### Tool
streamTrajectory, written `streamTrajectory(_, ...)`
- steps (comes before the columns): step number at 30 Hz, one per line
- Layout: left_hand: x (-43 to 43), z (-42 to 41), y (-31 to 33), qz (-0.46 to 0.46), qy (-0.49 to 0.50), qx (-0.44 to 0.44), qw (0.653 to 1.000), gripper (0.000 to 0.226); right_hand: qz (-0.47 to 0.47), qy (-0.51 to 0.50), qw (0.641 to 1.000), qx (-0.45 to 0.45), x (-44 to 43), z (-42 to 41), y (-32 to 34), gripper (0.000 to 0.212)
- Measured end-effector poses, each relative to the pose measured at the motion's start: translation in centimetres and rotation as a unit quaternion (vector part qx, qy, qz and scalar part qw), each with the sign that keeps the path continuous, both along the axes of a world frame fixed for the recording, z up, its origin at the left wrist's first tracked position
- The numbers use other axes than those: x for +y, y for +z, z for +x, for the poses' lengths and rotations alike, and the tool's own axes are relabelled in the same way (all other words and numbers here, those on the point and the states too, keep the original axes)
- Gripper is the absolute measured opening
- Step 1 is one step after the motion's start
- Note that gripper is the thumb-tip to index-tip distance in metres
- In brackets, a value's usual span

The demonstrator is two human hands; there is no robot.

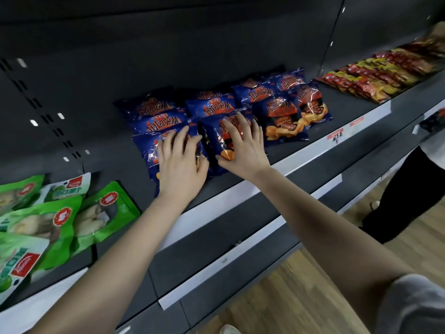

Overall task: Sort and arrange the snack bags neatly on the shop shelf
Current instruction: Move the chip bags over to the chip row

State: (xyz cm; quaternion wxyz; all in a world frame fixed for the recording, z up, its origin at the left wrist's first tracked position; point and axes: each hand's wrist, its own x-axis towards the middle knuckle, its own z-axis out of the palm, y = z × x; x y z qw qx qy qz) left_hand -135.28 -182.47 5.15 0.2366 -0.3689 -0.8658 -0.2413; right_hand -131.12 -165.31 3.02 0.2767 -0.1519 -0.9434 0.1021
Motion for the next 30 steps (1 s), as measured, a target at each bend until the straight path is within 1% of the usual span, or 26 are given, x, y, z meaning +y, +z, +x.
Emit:
streamTrajectory(4, 0.5, 0.2, -1.0, -0.037, 0.014, 0.009, 0.999, 0.042, 0.010, 0.043, 0.999, -0.002, 0.4, -0.1, 0.1, 0.083)
streamTrajectory(8, 0.7, -0.1, -1.3, -0.046, 0.030, 0.018, 0.998, 0.043, 0.016, 0.060, 0.998, -0.014, 0.8, -0.4, 0.1, 0.082)
streamTrajectory(14, 0.9, -0.2, -1.5, -0.036, 0.041, 0.022, 0.998, 0.047, 0.048, 0.047, 0.997, -0.043, 1.0, -1.2, -0.3, 0.084)
streamTrajectory(19, 1.1, -0.4, -1.8, -0.036, 0.043, 0.015, 0.998, 0.051, 0.057, 0.041, 0.996, -0.055, 1.1, -1.8, -0.5, 0.086)
streamTrajectory(26, 1.3, -1.0, -2.0, -0.057, 0.054, 0.023, 0.997, 0.053, 0.062, 0.037, 0.996, -0.058, 1.1, -2.2, -0.6, 0.085)
streamTrajectory(30, 0.9, -0.9, -1.9, -0.051, 0.051, 0.016, 0.997, 0.053, 0.067, 0.027, 0.996, -0.047, 0.7, -2.0, -0.3, 0.080)
